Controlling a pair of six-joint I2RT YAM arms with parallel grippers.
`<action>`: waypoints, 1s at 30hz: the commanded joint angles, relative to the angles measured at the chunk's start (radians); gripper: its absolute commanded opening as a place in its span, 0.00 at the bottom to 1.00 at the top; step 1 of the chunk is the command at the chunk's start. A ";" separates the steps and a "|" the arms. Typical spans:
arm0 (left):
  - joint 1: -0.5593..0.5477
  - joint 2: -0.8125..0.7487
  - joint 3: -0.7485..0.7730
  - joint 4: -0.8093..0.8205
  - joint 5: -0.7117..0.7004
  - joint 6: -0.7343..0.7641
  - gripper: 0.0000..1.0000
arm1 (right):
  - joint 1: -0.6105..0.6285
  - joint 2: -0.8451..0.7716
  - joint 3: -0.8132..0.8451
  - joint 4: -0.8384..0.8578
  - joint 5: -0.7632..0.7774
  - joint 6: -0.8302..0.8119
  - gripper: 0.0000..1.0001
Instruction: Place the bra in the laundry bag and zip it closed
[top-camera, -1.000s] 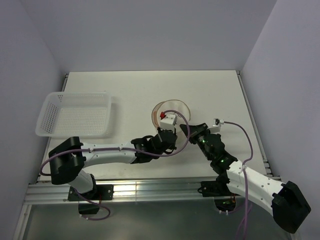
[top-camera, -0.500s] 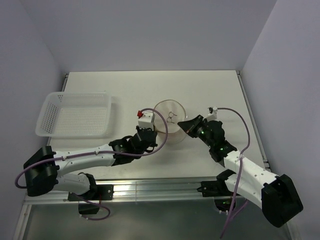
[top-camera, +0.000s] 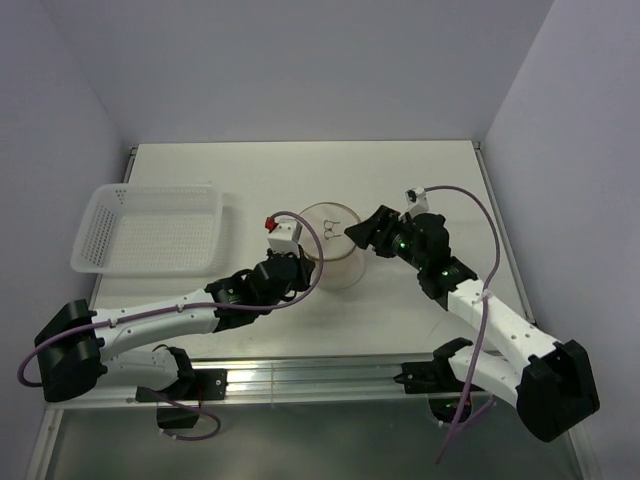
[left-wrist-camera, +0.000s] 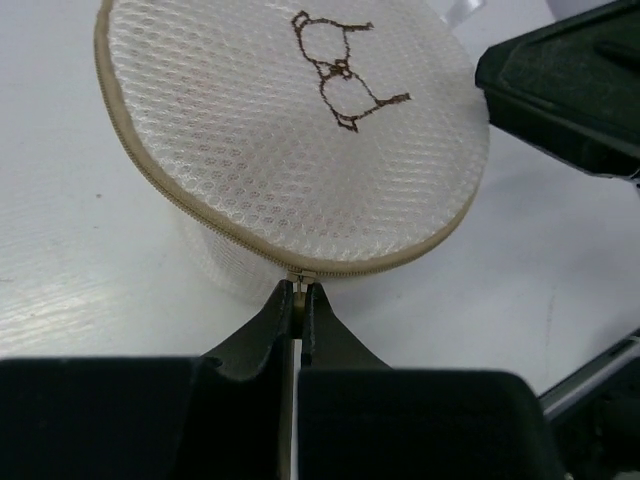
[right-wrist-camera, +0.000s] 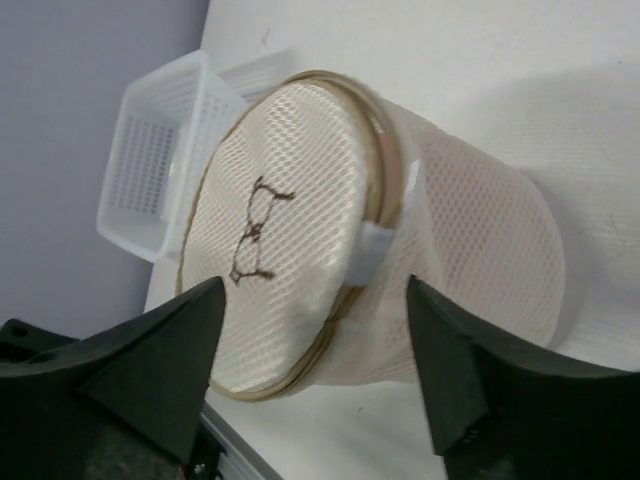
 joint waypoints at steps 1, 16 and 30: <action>-0.001 -0.009 -0.001 0.126 0.079 -0.059 0.00 | -0.005 -0.109 -0.006 -0.075 0.021 -0.039 0.84; -0.082 0.113 0.065 0.261 0.133 -0.062 0.00 | 0.115 -0.338 -0.218 0.090 -0.048 0.195 0.76; -0.092 0.082 0.030 0.226 0.124 -0.046 0.00 | 0.115 -0.255 -0.235 0.139 0.012 0.229 0.19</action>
